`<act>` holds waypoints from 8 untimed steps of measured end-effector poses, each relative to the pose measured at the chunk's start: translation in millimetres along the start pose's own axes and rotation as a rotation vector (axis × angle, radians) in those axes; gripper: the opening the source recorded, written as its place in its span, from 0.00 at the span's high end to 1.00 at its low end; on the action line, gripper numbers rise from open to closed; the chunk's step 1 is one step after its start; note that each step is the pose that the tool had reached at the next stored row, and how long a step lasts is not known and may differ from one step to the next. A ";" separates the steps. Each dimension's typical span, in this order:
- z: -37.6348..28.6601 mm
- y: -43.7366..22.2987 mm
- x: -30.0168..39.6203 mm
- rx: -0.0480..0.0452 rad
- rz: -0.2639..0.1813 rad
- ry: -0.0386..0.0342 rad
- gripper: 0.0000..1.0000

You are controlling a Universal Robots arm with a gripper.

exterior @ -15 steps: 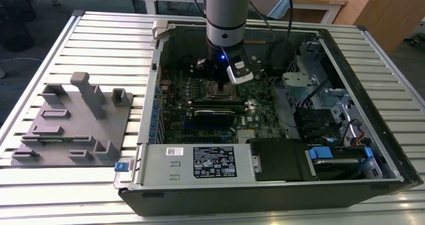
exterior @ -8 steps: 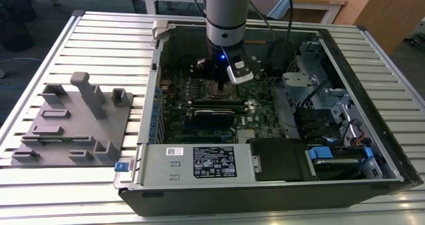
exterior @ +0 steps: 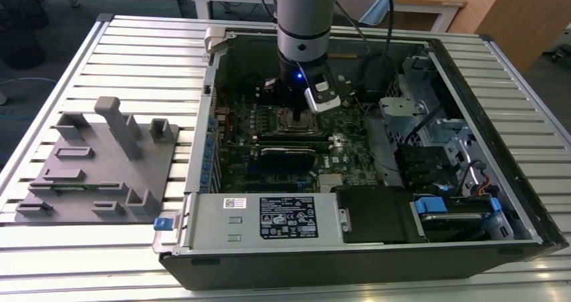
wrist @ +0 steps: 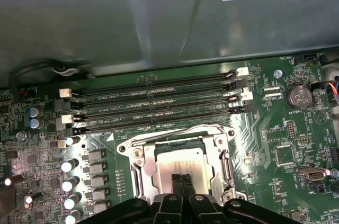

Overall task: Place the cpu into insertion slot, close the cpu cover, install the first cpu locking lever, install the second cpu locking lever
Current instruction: 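Install the second cpu locking lever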

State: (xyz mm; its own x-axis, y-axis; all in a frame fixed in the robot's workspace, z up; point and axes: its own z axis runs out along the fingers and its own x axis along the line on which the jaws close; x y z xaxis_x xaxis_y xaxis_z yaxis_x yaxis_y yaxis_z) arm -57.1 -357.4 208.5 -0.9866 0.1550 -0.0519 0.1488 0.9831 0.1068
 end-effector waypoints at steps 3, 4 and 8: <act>-0.7 0.0 0.0 0.0004 0.000 0.0002 0.90; -0.8 0.1 0.0 0.0002 0.000 0.0001 0.90; -0.7 0.1 0.0 0.0000 0.000 0.0000 0.90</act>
State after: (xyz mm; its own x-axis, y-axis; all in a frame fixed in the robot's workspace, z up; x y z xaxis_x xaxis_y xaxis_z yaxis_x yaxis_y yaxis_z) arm -57.1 -357.4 209.3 -0.9866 0.1550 -0.0519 0.1488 0.9831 0.1068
